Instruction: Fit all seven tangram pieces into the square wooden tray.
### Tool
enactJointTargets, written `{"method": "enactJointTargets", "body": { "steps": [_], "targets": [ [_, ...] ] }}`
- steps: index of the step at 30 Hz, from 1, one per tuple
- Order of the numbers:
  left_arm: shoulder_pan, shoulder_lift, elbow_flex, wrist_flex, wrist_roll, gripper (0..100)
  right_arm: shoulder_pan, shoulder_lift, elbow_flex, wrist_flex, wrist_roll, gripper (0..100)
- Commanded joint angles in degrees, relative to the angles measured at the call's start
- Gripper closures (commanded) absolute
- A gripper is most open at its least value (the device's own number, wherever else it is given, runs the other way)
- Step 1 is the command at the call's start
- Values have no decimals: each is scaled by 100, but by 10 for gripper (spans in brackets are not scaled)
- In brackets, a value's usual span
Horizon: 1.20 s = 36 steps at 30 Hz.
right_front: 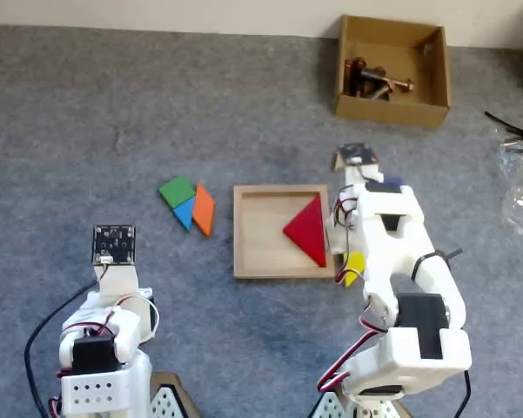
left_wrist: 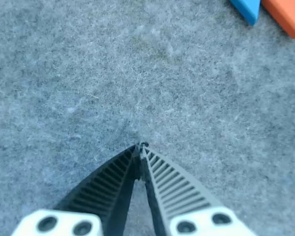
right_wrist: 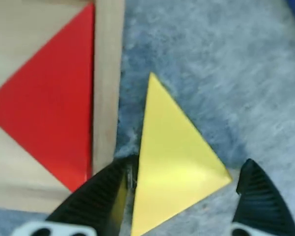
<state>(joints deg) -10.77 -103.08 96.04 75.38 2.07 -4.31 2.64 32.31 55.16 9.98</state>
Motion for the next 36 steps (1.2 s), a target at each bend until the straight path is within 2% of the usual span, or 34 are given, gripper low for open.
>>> {"method": "enactJointTargets", "body": {
  "steps": [1,5,10,17,22,29,36],
  "targets": [
    [-48,40,119,44,9,995,75,-259,-40,13,-281,691],
    [-48,40,119,44,9,995,48,-259,-75,277,-598,691],
    [-48,40,119,44,9,995,48,-242,-84,259,-642,691],
    [-48,40,119,44,9,995,40,-242,-40,-224,-624,691],
    [-48,40,119,44,9,995,-40,-242,-31,-224,-149,691],
    [-48,40,119,44,9,995,-92,-242,251,-224,-158,692],
    [-48,40,119,44,9,995,-92,-242,251,-224,-440,768]
  ]
}}
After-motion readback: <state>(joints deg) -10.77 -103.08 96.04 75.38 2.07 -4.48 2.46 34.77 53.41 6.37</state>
